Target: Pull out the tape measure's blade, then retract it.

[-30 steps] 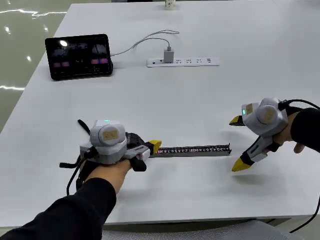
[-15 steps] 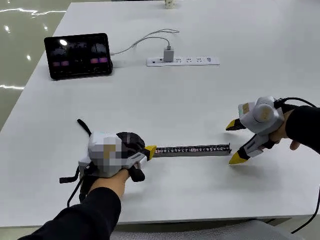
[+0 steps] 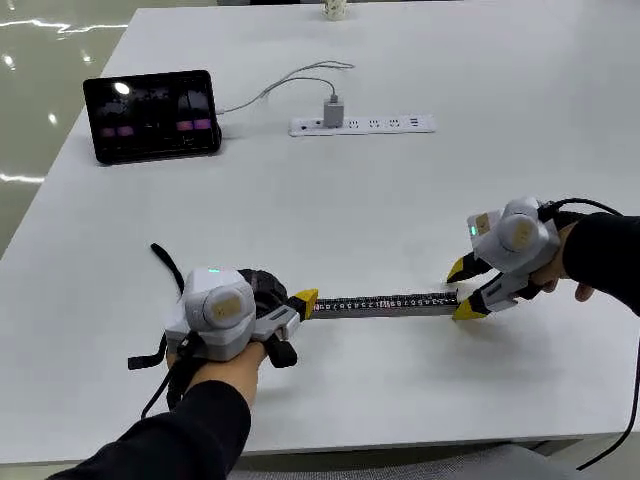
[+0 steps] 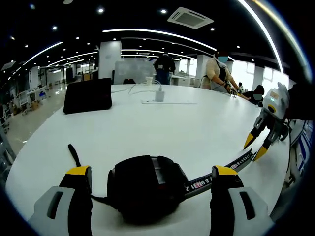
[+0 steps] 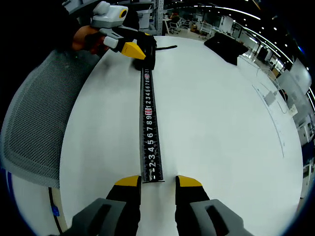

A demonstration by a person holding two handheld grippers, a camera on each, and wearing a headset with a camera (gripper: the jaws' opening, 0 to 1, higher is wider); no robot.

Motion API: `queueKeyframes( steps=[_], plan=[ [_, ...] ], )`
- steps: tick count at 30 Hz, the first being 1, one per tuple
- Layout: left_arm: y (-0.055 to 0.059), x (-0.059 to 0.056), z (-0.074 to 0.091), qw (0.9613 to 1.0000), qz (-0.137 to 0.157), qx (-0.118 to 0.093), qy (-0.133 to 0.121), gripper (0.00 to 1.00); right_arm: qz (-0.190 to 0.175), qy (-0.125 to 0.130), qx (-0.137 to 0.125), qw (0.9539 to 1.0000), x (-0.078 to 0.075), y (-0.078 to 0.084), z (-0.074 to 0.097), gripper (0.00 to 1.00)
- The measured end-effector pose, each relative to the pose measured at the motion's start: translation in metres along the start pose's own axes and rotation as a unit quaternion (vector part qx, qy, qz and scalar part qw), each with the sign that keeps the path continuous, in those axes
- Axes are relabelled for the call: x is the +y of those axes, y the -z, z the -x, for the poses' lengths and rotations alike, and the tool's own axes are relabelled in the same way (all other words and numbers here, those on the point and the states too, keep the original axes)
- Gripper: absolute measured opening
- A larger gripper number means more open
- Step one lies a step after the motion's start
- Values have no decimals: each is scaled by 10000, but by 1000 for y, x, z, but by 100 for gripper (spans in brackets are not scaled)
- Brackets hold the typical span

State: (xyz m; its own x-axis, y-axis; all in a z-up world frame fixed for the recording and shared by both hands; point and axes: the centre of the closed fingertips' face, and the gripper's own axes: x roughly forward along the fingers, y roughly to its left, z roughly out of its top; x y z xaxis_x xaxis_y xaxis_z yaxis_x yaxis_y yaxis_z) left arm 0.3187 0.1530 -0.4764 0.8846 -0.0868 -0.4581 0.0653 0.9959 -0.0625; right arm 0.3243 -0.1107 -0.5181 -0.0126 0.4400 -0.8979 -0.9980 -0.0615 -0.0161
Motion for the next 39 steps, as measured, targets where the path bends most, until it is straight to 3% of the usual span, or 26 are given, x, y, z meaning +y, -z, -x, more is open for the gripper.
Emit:
queueKeyframes(
  steps=[4, 11, 18, 25, 29, 34, 39],
  plan=[
    [-1, 0, 0, 10000, 15, -27, 5, 99, 31, -98, 9, 9999, 2, 0, -1, 21],
    [-3, 3, -2, 10000, 53, -44, -20, 99, 4, -94, 27, 10000, -4, 2, -2, 16],
    [-2, 7, -4, 9998, 148, -23, -94, 98, 129, -77, 154, 9998, -1, -1, -4, 12],
    [-1, 10, -4, 9997, 192, -49, -166, 90, 103, -97, 281, 9995, -1, 1, -5, 11],
    [5, 11, -6, 9995, 243, -2, -180, 87, -162, -96, 259, 9995, -2, 2, -5, 10],
    [5, 7, -6, 9996, 270, 19, -119, 73, -208, -89, 208, 9995, -2, 2, -5, 10],
    [6, 9, -6, 9992, 346, 122, -139, 66, -245, -109, 208, 9994, -1, 0, -6, 10]
  ],
)
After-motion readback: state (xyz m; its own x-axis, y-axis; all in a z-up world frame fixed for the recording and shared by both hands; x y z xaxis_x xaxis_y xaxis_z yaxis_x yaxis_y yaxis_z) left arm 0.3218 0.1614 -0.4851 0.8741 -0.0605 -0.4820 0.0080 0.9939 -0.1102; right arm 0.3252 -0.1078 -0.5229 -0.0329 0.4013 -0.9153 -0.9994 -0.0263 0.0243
